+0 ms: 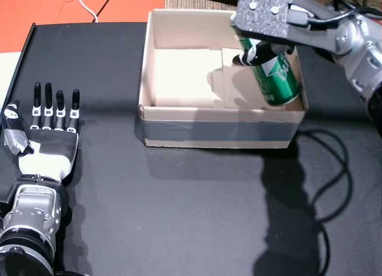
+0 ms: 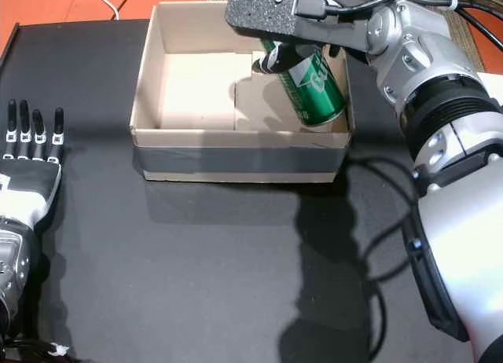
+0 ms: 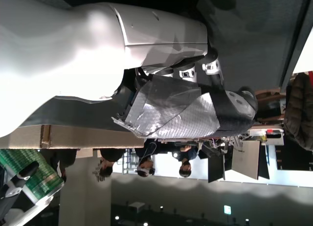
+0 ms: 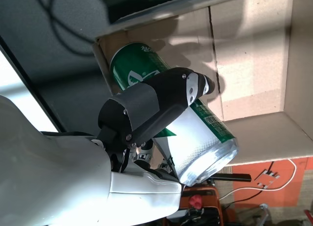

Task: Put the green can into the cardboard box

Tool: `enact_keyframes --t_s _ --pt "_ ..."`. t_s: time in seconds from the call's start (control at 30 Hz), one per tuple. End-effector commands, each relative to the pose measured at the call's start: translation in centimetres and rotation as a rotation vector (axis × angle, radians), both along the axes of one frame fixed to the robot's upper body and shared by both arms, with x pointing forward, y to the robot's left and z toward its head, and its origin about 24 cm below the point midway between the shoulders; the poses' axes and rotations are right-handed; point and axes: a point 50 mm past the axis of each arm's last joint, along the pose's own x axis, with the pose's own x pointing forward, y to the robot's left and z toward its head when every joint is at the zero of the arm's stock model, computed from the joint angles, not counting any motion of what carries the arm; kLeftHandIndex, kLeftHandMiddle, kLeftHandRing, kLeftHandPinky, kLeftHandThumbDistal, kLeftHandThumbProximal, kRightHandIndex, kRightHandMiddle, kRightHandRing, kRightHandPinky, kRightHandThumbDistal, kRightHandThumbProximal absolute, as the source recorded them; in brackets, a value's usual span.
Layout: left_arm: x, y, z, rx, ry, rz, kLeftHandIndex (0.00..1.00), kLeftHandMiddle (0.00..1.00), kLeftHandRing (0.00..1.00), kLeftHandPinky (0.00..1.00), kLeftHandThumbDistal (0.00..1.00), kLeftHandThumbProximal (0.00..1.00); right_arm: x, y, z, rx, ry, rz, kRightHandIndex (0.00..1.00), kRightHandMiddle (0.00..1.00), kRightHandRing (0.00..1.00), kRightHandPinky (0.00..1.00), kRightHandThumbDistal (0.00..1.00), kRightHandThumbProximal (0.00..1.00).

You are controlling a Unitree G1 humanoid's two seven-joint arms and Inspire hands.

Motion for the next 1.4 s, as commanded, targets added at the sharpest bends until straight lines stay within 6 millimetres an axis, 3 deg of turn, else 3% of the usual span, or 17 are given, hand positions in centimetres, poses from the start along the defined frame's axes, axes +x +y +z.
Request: enact_keyframes --t_s 0.0,0.07,0.13,0.2,0.37,0.53,0.6,0.63,0.67,0.7,0.77,0.83,0.9,1.03,1.37 --pt "-1.2 -0.6 -1.9 -0.007 0.068 -0.016 0.60 0.37 0.51 0.73 0.59 0.75 -0.1 -0.3 -0.5 -0.001 0.004 -0.010 0.44 0.41 0.49 0.57 0.64 0.34" --pt "-1.3 -0.6 -1.9 -0.005 0.058 -0.018 0.59 0.37 0.50 0.72 0.59 0.72 -0.2 -0.2 -1.2 0.016 0.031 -0.008 0.45 0.43 0.52 0.59 0.65 0.33" --pt "-1.4 -0.6 -2.0 0.002 0.048 -0.022 0.58 0.35 0.49 0.70 0.62 0.70 -0.3 -0.1 -1.7 0.027 0.055 -0.003 0.44 0.41 0.49 0.56 0.61 0.33" --pt "-1.5 -0.6 -2.0 0.013 0.044 -0.028 0.57 0.34 0.48 0.71 0.62 0.70 -0.5 0.0 -2.4 0.021 0.069 0.005 0.49 0.45 0.52 0.53 0.59 0.32" --pt "-1.5 -0.7 -2.1 0.014 0.041 -0.030 0.58 0.34 0.49 0.71 0.67 0.67 -0.6 0.5 -3.1 0.003 0.068 0.016 0.51 0.47 0.56 0.62 0.54 0.33" --pt "-1.5 -0.7 -2.1 0.000 0.032 -0.023 0.59 0.35 0.50 0.71 0.66 0.65 -0.6 0.6 -2.8 0.012 0.059 0.025 0.51 0.47 0.55 0.59 0.59 0.34" --pt "-1.5 -0.7 -2.1 -0.003 0.029 -0.023 0.58 0.35 0.49 0.72 0.67 0.64 -0.6 0.6 -2.7 0.015 0.050 0.032 0.59 0.54 0.58 0.58 0.65 0.39" --pt "-1.5 -0.6 -2.1 -0.002 0.029 -0.024 0.57 0.35 0.49 0.73 0.66 0.64 -0.6 0.6 -2.6 0.013 0.047 0.035 0.65 0.60 0.63 0.63 0.67 0.44" --pt "-1.5 -0.6 -2.1 -0.001 0.031 -0.024 0.57 0.35 0.49 0.73 0.66 0.64 -0.6 0.6 -2.6 0.015 0.045 0.037 0.71 0.66 0.69 0.70 0.79 0.51" --pt "-1.5 -0.6 -2.1 0.002 0.036 -0.024 0.58 0.35 0.50 0.72 0.66 0.64 -0.5 0.6 -2.5 0.022 0.045 0.036 0.76 0.71 0.74 0.80 0.81 0.54" --pt "-1.5 -0.6 -2.0 0.007 0.036 -0.025 0.60 0.36 0.51 0.72 0.64 0.66 -0.5 0.6 -2.5 0.032 0.044 0.025 0.88 0.86 0.89 0.98 0.95 0.59" --pt "-1.5 -0.6 -2.0 0.008 0.033 -0.026 0.62 0.39 0.53 0.73 0.63 0.68 -0.5 0.6 -2.5 0.035 0.043 0.020 0.95 0.98 0.99 1.00 1.00 0.65" --pt "-1.4 -0.6 -2.0 0.005 0.034 -0.025 0.62 0.37 0.52 0.72 0.64 0.68 -0.5 0.6 -2.4 0.043 0.038 0.020 1.00 1.00 1.00 1.00 1.00 0.66" --pt "-1.4 -0.6 -2.0 -0.001 0.032 -0.022 0.60 0.35 0.50 0.68 0.63 0.66 -0.4 0.6 -2.2 0.066 0.031 0.004 0.99 1.00 1.00 1.00 1.00 0.64" --pt "-1.3 -0.5 -1.8 -0.002 0.033 -0.019 0.60 0.35 0.48 0.71 0.63 0.68 -0.3 0.4 -1.5 0.076 -0.002 0.007 0.95 1.00 1.00 1.00 1.00 0.60"
